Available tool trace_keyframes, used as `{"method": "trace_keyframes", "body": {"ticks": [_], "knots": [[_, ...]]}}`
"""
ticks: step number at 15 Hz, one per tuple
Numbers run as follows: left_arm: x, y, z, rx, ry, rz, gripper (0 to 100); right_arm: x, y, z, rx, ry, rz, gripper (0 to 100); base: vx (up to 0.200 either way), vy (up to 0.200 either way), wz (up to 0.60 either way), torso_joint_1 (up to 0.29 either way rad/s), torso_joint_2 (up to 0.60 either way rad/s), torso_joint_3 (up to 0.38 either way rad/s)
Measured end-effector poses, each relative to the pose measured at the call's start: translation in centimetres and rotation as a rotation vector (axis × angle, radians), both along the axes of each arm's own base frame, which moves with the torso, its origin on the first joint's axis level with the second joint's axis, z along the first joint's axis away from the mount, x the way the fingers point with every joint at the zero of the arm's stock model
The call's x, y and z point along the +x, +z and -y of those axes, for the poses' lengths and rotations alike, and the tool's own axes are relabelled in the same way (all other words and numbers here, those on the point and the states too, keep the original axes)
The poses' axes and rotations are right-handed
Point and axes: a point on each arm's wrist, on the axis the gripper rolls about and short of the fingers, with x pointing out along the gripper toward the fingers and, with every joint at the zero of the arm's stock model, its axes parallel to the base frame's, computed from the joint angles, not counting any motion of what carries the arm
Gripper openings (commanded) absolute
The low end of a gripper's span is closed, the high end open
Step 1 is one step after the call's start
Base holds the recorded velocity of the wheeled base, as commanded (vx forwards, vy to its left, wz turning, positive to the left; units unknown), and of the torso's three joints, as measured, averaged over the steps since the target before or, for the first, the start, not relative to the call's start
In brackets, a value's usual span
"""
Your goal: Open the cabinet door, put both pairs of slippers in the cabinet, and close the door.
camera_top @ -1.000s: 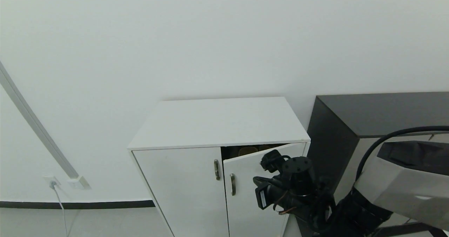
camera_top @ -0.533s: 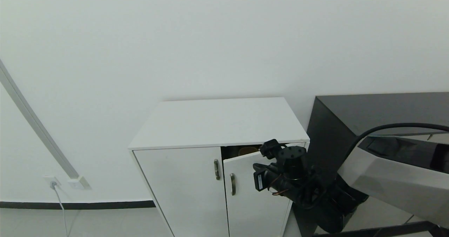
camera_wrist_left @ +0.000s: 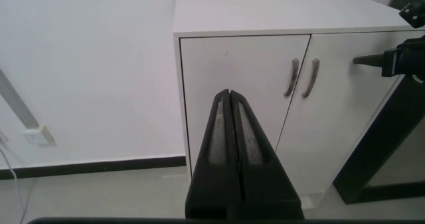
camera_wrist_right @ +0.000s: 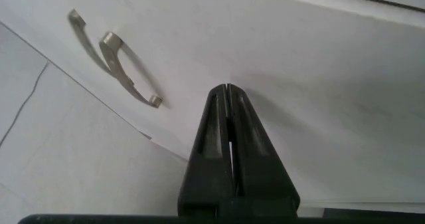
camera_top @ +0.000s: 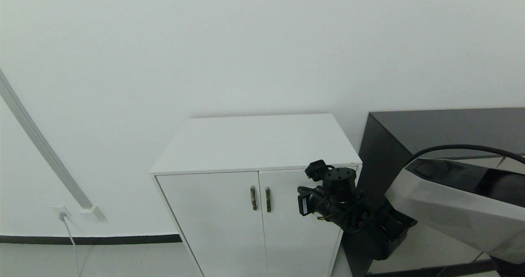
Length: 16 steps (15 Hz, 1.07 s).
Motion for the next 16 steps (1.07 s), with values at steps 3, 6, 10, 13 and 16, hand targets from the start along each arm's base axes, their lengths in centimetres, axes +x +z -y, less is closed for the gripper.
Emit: {"method": "trace_keyframes", "body": {"ticks": [3, 6, 10, 13, 16], "knots": [[0.0, 0.0, 0.0, 0.0, 0.0, 0.0, 0, 0.41, -0.27, 0.29, -0.001, -0.011, -0.002, 0, 0.0, 0.0, 0.0, 0.0, 0.0, 0.0], [0.0, 0.0, 0.0, 0.0, 0.0, 0.0, 0, 0.54, -0.32, 0.42, -0.001, -0.015, -0.002, 0, 0.0, 0.0, 0.0, 0.0, 0.0, 0.0], [0.0, 0.0, 0.0, 0.0, 0.001, 0.0, 0, 0.75, -0.23, 0.47, 0.003, -0.019, 0.002, 0, 0.0, 0.0, 0.0, 0.0, 0.0, 0.0], [0.0, 0.0, 0.0, -0.001, 0.001, 0.0, 0, 0.89, -0.15, 0.5, 0.005, -0.022, 0.006, 0, 0.0, 0.0, 0.0, 0.0, 0.0, 0.0], [0.0, 0.0, 0.0, -0.001, 0.001, 0.0, 0, 1.03, -0.02, 0.53, 0.01, -0.024, 0.011, 0, 0.0, 0.0, 0.0, 0.0, 0.0, 0.0]]}}
